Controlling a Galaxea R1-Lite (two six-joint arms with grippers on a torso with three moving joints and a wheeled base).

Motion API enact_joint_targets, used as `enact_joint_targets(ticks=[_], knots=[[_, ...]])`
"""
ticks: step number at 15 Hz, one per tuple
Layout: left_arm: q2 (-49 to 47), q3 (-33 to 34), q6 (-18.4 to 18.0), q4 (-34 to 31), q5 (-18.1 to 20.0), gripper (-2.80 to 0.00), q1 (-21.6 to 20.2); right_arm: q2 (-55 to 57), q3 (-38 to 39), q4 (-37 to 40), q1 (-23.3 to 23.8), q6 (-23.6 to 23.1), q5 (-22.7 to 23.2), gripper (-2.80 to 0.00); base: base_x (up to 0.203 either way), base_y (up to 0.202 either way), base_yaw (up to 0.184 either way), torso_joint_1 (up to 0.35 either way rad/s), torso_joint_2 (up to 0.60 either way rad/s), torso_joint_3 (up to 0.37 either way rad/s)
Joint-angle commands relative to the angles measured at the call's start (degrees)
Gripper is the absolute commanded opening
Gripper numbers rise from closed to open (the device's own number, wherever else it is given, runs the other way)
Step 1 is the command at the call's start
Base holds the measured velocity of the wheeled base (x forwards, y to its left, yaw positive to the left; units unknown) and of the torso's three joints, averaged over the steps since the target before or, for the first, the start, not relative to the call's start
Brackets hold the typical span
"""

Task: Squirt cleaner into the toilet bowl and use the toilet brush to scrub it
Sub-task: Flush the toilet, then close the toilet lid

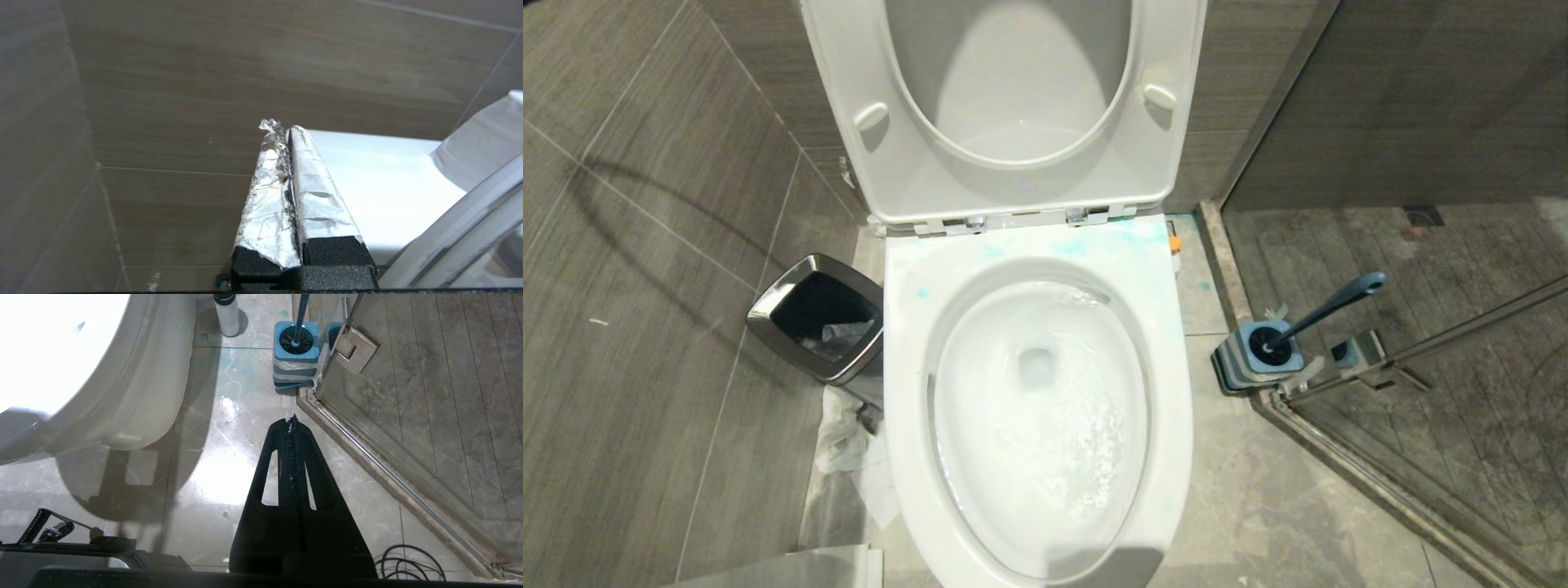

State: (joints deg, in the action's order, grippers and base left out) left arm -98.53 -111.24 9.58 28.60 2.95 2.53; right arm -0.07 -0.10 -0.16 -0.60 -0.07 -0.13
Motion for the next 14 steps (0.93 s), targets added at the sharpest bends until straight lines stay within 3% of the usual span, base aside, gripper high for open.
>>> enact_joint_targets(ticks=[1, 3, 5, 10, 14], knots=[[7.29, 0.03, 0.72, -7.05, 2.46, -2.8, -2.15, 0.07, 0.09, -0.02, -0.02, -0.01, -0.05, -2.8, 0.0, 0.0, 0.0, 0.0, 0.0, 0.0], [10.15, 0.27, 5.96, -13.22, 6.29, -2.8, -3.4, 0.07, 0.09, -0.02, -0.02, -0.01, -0.05, -2.8, 0.0, 0.0, 0.0, 0.0, 0.0, 0.0], [12.81, 2.28, 6.69, -15.36, 7.01, -2.8, -3.49, 0.07, 0.01, -0.02, -0.02, -0.01, -0.05, -2.8, 0.0, 0.0, 0.0, 0.0, 0.0, 0.0], [18.49, 5.25, 5.26, -17.9, 7.74, -2.8, -7.23, 0.07, 0.01, -0.02, -0.02, -0.01, -0.05, -2.8, 0.0, 0.0, 0.0, 0.0, 0.0, 0.0], [25.87, 17.03, -0.98, -22.24, 7.89, -2.8, -9.02, 0.07, 0.01, -0.02, -0.02, -0.01, -0.05, -2.8, 0.0, 0.0, 0.0, 0.0, 0.0, 0.0]])
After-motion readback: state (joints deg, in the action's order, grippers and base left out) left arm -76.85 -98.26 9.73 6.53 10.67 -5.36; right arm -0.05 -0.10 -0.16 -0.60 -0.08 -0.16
